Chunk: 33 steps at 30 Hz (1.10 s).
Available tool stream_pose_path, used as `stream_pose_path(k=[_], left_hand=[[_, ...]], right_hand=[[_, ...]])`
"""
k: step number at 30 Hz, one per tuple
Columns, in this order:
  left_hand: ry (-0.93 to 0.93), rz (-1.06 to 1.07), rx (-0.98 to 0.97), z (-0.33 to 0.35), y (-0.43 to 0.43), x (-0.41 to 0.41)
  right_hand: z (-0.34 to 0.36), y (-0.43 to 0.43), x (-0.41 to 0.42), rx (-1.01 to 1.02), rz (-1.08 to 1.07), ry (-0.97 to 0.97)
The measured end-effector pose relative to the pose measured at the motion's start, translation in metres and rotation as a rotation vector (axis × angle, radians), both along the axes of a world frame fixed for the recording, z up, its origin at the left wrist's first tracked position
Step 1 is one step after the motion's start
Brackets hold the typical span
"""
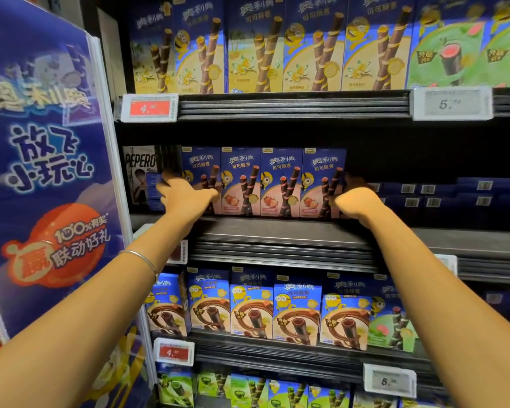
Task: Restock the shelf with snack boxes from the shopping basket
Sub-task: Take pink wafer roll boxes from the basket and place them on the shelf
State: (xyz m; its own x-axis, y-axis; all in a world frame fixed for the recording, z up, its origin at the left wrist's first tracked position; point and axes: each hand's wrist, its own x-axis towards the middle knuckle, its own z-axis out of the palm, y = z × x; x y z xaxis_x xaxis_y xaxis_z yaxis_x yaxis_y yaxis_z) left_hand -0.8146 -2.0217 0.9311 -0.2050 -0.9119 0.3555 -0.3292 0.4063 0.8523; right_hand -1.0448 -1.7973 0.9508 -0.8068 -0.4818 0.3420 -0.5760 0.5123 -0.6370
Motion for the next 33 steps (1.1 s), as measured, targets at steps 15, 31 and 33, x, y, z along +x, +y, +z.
stream_pose_path(k=[15,31,33], left_hand=[[0.059,-0.129,-0.002,-0.002,0.007,-0.005],[0.164,-0.152,0.004,0.002,0.055,-0.019],[0.241,-0.214,0.028,0.002,0.066,-0.021]], right_hand=[[-0.005,0.008,0.004,-0.051,0.006,-0.042],[-0.005,0.018,0.013,-0.103,0.125,-0.124],[-0.003,0.025,0.014,-0.117,0.141,-0.099]])
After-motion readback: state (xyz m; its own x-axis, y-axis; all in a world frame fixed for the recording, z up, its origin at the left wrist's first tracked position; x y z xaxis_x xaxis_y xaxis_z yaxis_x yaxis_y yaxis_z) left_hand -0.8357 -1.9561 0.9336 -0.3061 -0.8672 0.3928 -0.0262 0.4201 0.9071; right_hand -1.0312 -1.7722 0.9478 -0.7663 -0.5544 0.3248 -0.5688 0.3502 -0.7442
